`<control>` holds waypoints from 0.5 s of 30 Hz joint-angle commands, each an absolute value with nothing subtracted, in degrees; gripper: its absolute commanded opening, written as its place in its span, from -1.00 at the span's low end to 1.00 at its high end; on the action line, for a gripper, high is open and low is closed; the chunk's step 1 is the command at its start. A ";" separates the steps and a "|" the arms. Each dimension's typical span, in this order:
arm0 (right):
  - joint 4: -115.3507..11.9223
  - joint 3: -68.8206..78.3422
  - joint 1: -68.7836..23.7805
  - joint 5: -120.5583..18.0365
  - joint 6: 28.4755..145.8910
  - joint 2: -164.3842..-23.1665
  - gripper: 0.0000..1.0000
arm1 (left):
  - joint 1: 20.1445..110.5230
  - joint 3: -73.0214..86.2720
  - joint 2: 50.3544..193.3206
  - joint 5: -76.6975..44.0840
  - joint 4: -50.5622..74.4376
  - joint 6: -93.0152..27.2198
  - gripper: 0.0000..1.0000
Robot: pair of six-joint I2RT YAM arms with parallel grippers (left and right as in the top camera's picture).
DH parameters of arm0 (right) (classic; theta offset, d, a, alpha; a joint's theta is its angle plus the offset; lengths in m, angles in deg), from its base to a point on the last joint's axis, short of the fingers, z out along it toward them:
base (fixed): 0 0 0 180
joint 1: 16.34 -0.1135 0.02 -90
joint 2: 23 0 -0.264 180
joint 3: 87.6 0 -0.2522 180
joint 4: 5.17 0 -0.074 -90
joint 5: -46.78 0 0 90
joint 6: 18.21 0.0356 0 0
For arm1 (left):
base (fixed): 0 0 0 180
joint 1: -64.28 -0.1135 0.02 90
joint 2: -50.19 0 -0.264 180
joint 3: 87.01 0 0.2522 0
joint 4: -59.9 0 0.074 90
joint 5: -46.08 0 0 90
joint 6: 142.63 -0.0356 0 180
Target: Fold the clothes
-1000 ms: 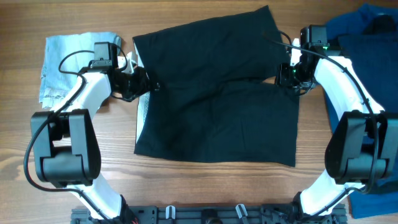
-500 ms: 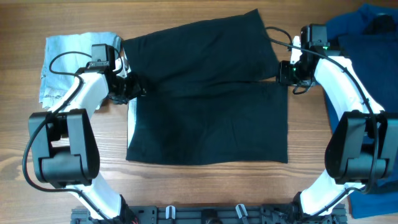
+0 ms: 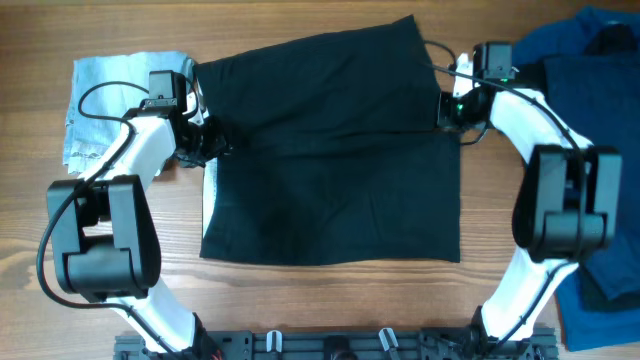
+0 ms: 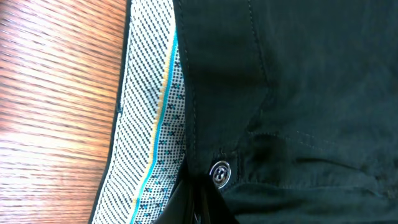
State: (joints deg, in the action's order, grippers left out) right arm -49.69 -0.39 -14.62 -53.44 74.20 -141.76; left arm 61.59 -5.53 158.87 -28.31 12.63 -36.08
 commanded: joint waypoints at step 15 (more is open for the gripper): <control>-49.41 -0.39 -14.43 -50.51 73.33 -145.59 -0.91 | 61.54 -5.75 157.93 -41.68 11.80 -37.24 -0.89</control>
State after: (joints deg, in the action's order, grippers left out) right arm -48.86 -0.91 -14.51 -52.82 74.03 -142.92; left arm 62.24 -5.53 158.87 -36.00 12.15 -36.08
